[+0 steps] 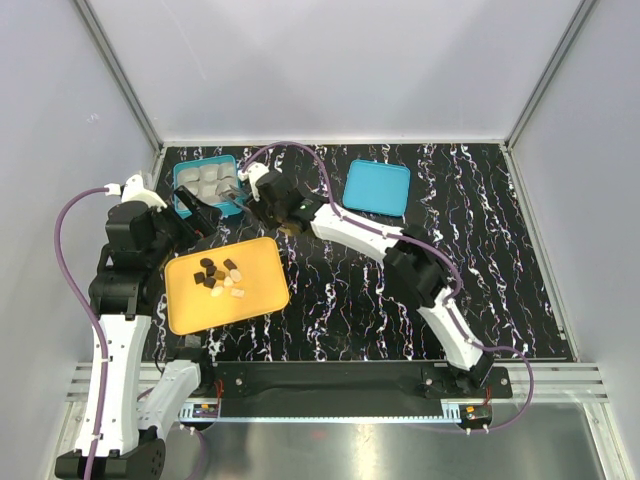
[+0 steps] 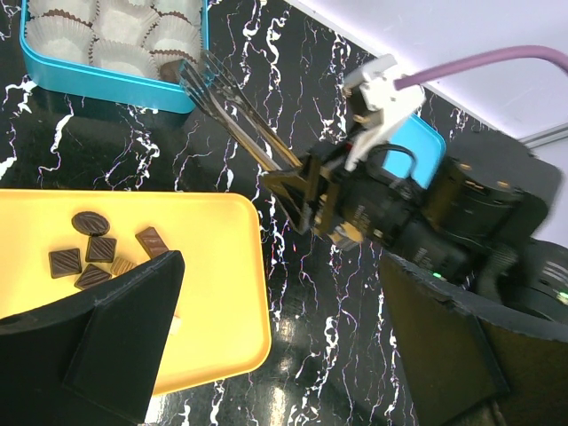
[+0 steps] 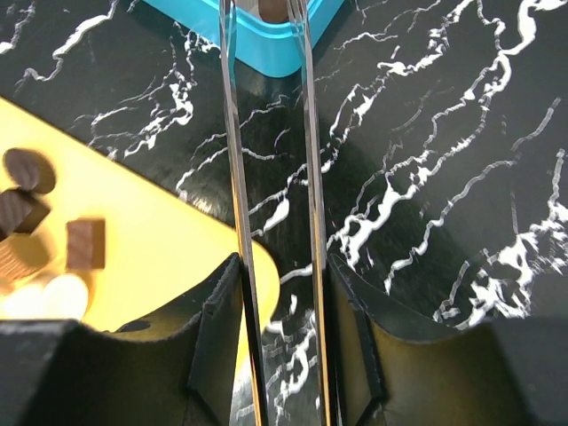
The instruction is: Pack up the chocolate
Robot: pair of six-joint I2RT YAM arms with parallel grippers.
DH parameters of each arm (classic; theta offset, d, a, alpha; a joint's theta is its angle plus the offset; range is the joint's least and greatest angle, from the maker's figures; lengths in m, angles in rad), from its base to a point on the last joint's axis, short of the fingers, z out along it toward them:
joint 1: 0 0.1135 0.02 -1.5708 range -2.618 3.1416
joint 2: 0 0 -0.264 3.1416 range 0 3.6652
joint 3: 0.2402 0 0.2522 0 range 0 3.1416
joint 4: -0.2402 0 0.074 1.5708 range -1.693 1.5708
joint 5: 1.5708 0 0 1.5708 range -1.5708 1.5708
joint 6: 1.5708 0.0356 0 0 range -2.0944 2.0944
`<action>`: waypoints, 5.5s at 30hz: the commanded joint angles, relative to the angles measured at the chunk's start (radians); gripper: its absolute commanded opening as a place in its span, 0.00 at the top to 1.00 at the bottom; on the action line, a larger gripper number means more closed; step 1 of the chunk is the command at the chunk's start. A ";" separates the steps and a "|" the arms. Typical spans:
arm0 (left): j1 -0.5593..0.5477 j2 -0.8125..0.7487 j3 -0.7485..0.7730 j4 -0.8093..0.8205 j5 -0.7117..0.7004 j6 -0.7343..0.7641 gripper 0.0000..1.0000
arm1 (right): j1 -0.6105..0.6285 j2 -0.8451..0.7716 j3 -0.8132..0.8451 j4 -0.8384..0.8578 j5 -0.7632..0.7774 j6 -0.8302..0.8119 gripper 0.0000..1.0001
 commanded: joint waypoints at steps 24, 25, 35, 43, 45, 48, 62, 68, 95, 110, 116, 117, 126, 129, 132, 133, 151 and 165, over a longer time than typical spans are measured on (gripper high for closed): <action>0.005 -0.041 -0.004 -0.063 -0.033 0.048 0.01 | 0.232 -0.590 -0.754 0.162 -0.136 0.025 0.57; 0.005 -0.041 -0.007 -0.063 -0.033 0.049 0.01 | 0.238 -0.590 -0.760 0.162 -0.138 0.020 0.57; 0.005 -0.049 -0.021 -0.065 -0.028 0.049 0.01 | 0.268 -0.565 -0.798 0.165 -0.121 0.023 0.57; 0.005 -0.047 -0.038 -0.048 -0.016 0.042 0.01 | 0.276 -0.569 -0.824 0.170 -0.120 0.033 0.55; 0.005 -0.049 -0.038 -0.046 -0.011 0.037 0.01 | 0.278 -0.561 -0.826 0.171 -0.120 0.034 0.54; 0.005 -0.047 -0.038 -0.043 -0.011 0.036 0.01 | 0.279 -0.561 -0.829 0.176 -0.124 0.034 0.54; 0.005 -0.039 -0.050 -0.035 -0.010 0.028 0.01 | 0.279 -0.575 -0.814 0.152 -0.081 0.027 0.69; 0.005 -0.036 -0.019 -0.038 -0.008 0.026 0.01 | 0.281 -0.613 -0.762 0.126 -0.066 0.043 0.71; 0.005 0.019 0.062 -0.022 -0.065 -0.006 0.01 | 0.041 0.003 0.198 -0.003 -0.110 -0.058 0.73; 0.005 0.013 0.039 -0.029 -0.068 0.011 0.01 | 0.018 0.195 0.355 0.032 -0.169 -0.026 0.73; 0.005 0.013 0.040 -0.031 -0.068 0.016 0.01 | 0.012 0.234 0.392 0.023 -0.164 -0.027 0.73; 0.005 0.013 0.040 -0.029 -0.066 0.017 0.01 | 0.009 0.237 0.394 0.021 -0.163 -0.027 0.73; 0.005 0.008 0.031 -0.026 -0.059 0.017 0.01 | 0.000 0.238 0.386 0.003 -0.138 -0.036 0.73; 0.005 0.011 0.028 -0.019 -0.056 0.016 0.01 | 0.000 0.232 0.378 -0.002 -0.138 -0.038 0.71; 0.005 0.010 0.025 -0.016 -0.049 0.013 0.01 | -0.002 0.225 0.361 0.003 -0.136 -0.041 0.69; 0.005 0.011 0.024 -0.014 -0.045 0.013 0.01 | 0.000 0.223 0.354 0.003 -0.136 -0.041 0.68; 0.005 0.007 0.011 -0.005 -0.043 0.006 0.01 | 0.000 0.162 0.283 0.029 -0.144 -0.049 0.62; 0.005 0.005 0.007 -0.002 -0.042 0.006 0.01 | 0.000 0.154 0.285 0.033 -0.143 -0.053 0.58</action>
